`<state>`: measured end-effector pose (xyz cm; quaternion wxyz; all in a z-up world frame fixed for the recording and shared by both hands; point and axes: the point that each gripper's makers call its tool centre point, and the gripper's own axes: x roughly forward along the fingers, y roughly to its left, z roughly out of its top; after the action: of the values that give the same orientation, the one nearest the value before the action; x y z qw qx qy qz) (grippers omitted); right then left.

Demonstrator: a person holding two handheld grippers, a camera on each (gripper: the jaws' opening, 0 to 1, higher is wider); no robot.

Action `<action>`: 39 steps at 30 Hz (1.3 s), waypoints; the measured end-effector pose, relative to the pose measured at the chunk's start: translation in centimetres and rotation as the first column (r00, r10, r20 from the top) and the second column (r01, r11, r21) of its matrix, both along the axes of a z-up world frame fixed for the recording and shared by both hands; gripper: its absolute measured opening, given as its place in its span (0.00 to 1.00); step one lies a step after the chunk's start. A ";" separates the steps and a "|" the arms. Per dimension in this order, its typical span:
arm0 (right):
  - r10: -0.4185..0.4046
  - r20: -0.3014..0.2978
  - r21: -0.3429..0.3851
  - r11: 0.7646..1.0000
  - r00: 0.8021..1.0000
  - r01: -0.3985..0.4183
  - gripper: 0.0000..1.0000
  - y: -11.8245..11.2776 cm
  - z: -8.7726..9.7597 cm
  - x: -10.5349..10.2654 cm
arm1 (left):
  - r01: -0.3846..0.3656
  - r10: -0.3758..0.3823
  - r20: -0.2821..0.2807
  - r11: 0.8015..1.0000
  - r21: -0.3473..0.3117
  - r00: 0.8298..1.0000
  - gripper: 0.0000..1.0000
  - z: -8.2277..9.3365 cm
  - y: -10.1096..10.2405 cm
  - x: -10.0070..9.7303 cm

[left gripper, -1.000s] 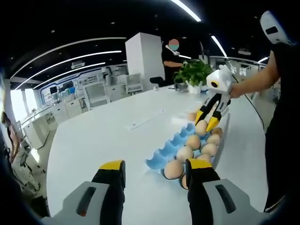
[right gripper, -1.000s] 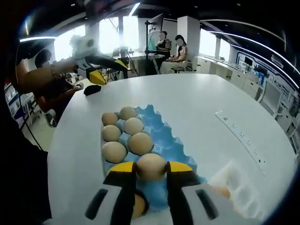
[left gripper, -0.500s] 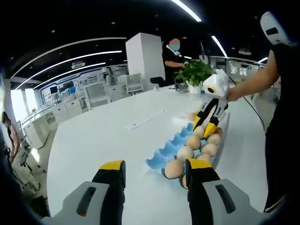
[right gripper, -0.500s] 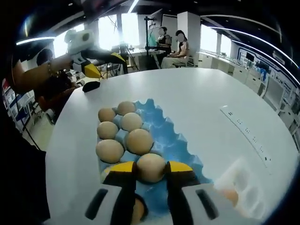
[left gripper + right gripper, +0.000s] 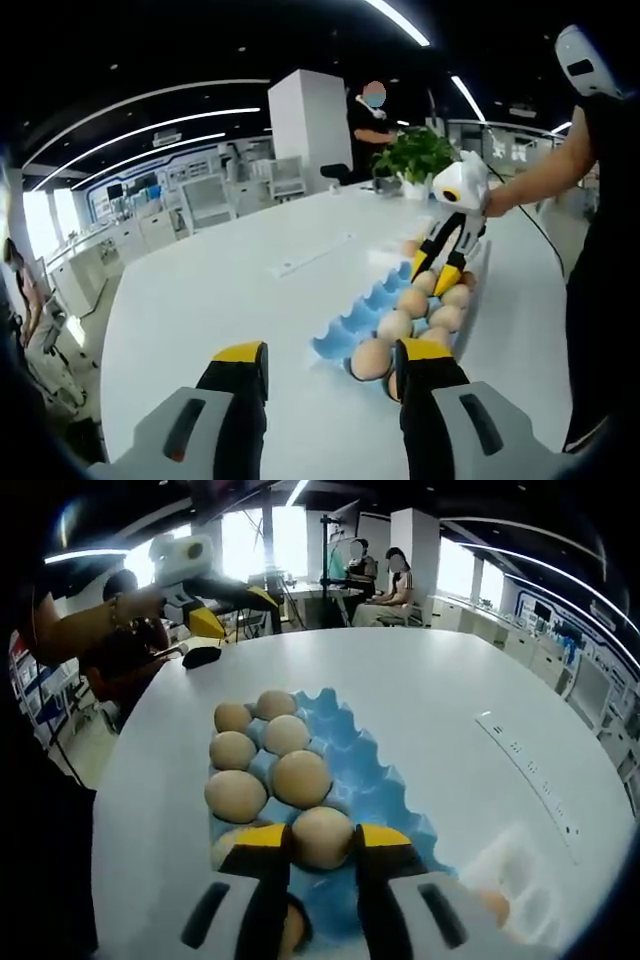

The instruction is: Place the egg into an empty slot of the egg tray after lifting it from the table, then release the egg inside the slot.

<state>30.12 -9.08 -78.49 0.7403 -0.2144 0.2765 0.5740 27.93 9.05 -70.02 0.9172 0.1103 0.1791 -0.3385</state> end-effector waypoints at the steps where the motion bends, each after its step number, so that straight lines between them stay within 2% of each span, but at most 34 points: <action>1: 0.007 0.003 0.005 1.000 1.000 -0.007 0.26 0.0 0.0 0.0 | 0.000 0.000 0.000 1.000 0.001 1.000 0.52 0.0 0.0 0.0; 4: 0.046 0.029 0.021 0.999 0.999 -0.047 0.27 0.0 0.0 -0.1 | 0.002 -0.002 0.000 1.000 0.002 1.000 0.52 0.0 0.0 0.0; 8: 0.057 0.033 0.034 0.998 0.998 -0.058 0.27 -0.1 0.0 -0.1 | 0.003 -0.003 0.002 1.000 0.004 1.000 0.52 0.0 -0.1 0.0; 14: 0.035 0.053 0.038 0.999 0.998 -0.037 0.31 -0.4 0.3 0.1 | -0.001 0.001 0.006 1.000 0.003 1.000 0.52 0.3 -0.1 0.0; 15: 0.038 0.055 0.056 0.998 0.998 -0.041 0.30 -0.4 0.5 -0.1 | 0.000 0.000 0.006 1.000 0.004 1.000 0.52 0.3 -0.1 0.0; 20: 0.054 0.108 0.093 0.994 0.993 -0.064 0.33 -0.7 1.6 -0.5 | 0.002 -0.002 0.006 1.000 0.003 1.000 0.52 0.3 -0.1 0.0; 24: 0.034 0.104 0.102 0.994 0.994 -0.045 0.34 -1.8 2.1 -0.6 | 0.002 -0.002 0.008 1.000 0.005 1.000 0.52 0.3 -0.1 0.0; 26: 0.036 0.133 0.118 0.992 0.990 -0.052 0.39 -2.2 2.4 -0.6 | 0.001 -0.001 0.009 1.000 0.006 1.000 0.52 0.3 -0.1 0.1; 28: 0.032 0.170 0.104 0.993 0.985 -0.050 0.40 -2.7 2.5 -0.3 | 0.003 -0.003 0.010 1.000 0.004 1.000 0.52 0.4 -0.2 0.1; 31: 0.020 0.144 0.104 0.994 0.989 -0.036 0.37 -2.9 2.4 -0.3 | 0.010 -0.010 0.008 1.000 0.004 1.000 0.51 0.3 -0.5 0.2; 39: 0.004 0.143 0.115 0.993 0.990 -0.021 0.36 -3.4 2.7 -0.3 | 0.013 -0.013 0.014 1.000 0.004 1.000 0.51 0.6 -0.6 0.4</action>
<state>29.85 -12.45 -75.78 0.7657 -0.2132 0.1880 0.5770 28.29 8.48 -69.44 0.9159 0.1157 0.1728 -0.3432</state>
